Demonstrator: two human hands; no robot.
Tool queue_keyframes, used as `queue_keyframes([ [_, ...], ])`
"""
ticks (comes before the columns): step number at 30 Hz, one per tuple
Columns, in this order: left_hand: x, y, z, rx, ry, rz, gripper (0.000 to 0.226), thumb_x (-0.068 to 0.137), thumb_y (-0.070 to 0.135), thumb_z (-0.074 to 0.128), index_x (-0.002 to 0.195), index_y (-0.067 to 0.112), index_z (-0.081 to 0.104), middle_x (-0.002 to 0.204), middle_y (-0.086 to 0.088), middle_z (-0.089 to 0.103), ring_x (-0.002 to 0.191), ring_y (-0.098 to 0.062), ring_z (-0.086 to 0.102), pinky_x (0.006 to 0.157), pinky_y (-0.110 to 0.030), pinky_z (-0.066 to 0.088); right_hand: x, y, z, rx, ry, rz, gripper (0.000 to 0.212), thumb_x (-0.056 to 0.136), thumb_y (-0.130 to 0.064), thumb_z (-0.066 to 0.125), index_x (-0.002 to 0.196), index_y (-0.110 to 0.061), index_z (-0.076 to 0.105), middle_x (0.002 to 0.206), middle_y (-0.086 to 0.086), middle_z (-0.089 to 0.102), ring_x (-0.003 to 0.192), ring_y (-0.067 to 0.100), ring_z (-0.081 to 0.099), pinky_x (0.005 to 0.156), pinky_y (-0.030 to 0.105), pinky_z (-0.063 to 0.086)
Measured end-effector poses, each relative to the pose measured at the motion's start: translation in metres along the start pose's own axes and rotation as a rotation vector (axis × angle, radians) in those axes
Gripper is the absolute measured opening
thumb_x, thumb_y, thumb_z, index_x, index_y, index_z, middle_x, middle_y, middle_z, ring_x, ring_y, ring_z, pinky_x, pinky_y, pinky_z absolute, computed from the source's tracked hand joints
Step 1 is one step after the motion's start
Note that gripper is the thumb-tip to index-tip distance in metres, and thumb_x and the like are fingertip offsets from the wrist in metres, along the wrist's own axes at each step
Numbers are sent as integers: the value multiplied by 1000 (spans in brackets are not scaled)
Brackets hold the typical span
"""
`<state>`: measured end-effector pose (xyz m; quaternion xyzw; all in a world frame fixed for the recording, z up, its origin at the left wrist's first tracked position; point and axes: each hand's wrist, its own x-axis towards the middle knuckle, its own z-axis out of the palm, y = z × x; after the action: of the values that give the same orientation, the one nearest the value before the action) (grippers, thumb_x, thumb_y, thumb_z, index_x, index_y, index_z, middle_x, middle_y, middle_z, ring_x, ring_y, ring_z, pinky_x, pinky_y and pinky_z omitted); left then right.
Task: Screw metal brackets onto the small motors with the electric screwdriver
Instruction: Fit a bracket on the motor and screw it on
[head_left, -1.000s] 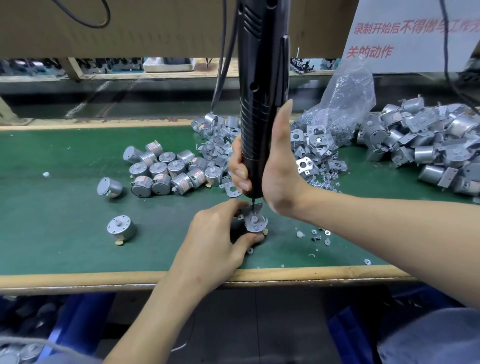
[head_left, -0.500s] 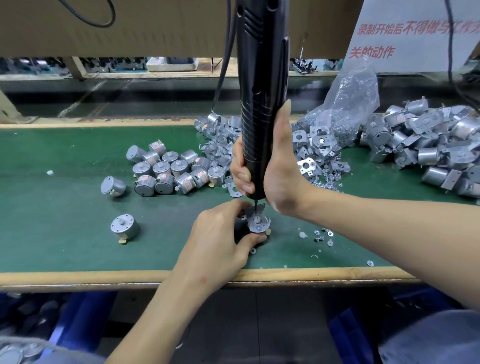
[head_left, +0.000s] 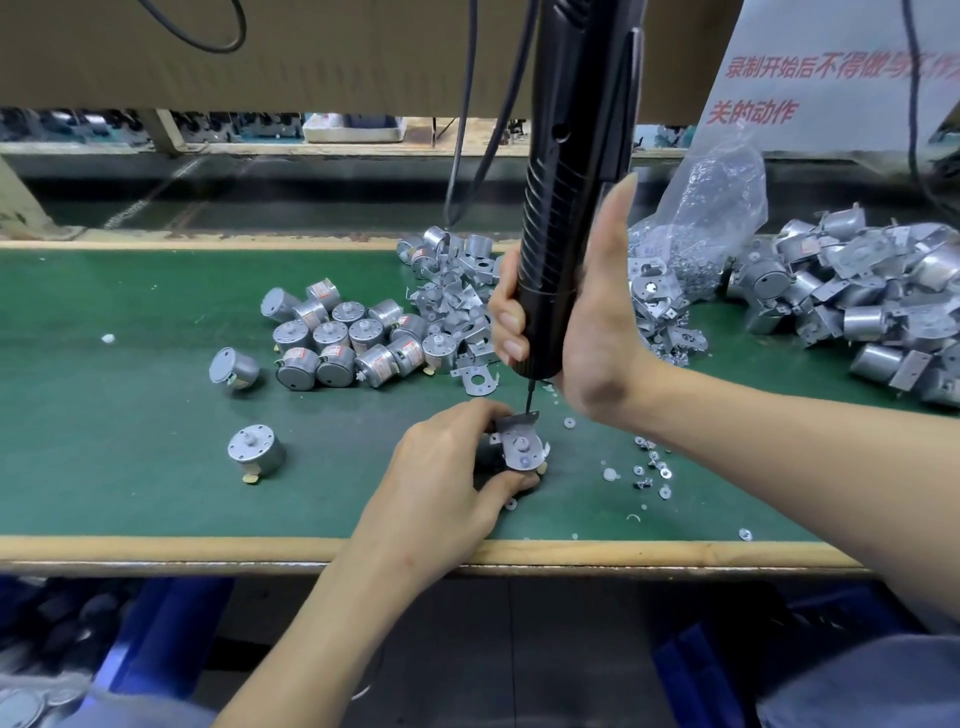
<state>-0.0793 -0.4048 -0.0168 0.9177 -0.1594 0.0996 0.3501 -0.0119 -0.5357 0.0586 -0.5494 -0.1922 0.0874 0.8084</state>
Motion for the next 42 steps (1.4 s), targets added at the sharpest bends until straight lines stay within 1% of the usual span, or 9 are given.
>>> queue_keyframes([
  [6, -1, -1, 1, 14, -6, 6, 41, 79, 36, 79, 114, 30, 59, 100, 23, 60, 82, 7, 49, 74, -7, 35, 0, -11, 4, -216, 104, -206, 72, 96, -68, 26, 110, -6, 60, 55, 8, 52, 44, 22, 51, 48, 30, 46],
  [10, 0, -1, 2, 15, 7, 2, 42, 80, 40, 78, 117, 30, 60, 104, 20, 64, 83, -1, 50, 74, -13, 37, -1, -14, 5, -271, 134, -300, 28, 102, -24, 59, 99, 3, 54, 72, 12, 67, 61, 28, 70, 61, 36, 57],
  [13, -1, -2, 2, -5, 22, 2, 43, 80, 40, 78, 118, 29, 62, 102, 20, 65, 82, -1, 51, 74, -9, 37, 2, -20, 8, -274, 113, -319, 7, 92, -7, 62, 92, -5, 55, 77, 14, 67, 62, 29, 68, 63, 37, 56],
  [16, -1, -1, 1, -23, 20, 2, 42, 80, 39, 78, 117, 28, 62, 98, 21, 65, 83, -2, 57, 76, -14, 42, 0, -23, 11, -215, 100, -293, 16, 91, -20, 60, 91, -8, 49, 60, 8, 50, 45, 24, 47, 50, 32, 43],
  [18, 0, -1, 1, -37, 8, -8, 40, 80, 39, 79, 115, 29, 62, 93, 23, 63, 82, -1, 60, 76, -15, 44, 0, -24, 10, -157, 78, -226, 47, 89, -54, 64, 89, -9, 49, 57, 7, 44, 41, 21, 41, 47, 30, 37],
  [20, 0, -1, 1, -32, 12, -8, 41, 79, 38, 80, 115, 29, 62, 88, 27, 58, 79, 4, 56, 73, -8, 39, -1, -25, 10, -118, 40, -157, 74, 69, -84, 62, 81, -12, 48, 57, 8, 40, 40, 21, 38, 46, 29, 33],
  [21, 0, 0, 1, -25, 18, -6, 42, 78, 38, 81, 114, 29, 62, 88, 27, 57, 78, 7, 53, 72, -5, 37, -1, -24, 9, -109, 23, -143, 80, 58, -90, 57, 78, -14, 47, 57, 8, 39, 41, 21, 37, 46, 29, 33],
  [29, 0, 2, -1, -8, 36, 18, 45, 75, 37, 83, 113, 23, 66, 96, 19, 62, 78, 15, 48, 73, -2, 33, -4, -5, 8, -70, 24, -140, 92, 43, -98, 57, 76, -13, 46, 55, 5, 41, 41, 19, 37, 49, 33, 29],
  [42, 0, 2, 0, -9, 40, 2, 45, 77, 38, 82, 116, 24, 66, 93, 24, 56, 80, 18, 48, 74, 0, 32, -2, -1, 12, -117, 62, -204, 86, 55, -97, 51, 75, -14, 46, 52, 4, 45, 38, 20, 40, 46, 31, 33],
])
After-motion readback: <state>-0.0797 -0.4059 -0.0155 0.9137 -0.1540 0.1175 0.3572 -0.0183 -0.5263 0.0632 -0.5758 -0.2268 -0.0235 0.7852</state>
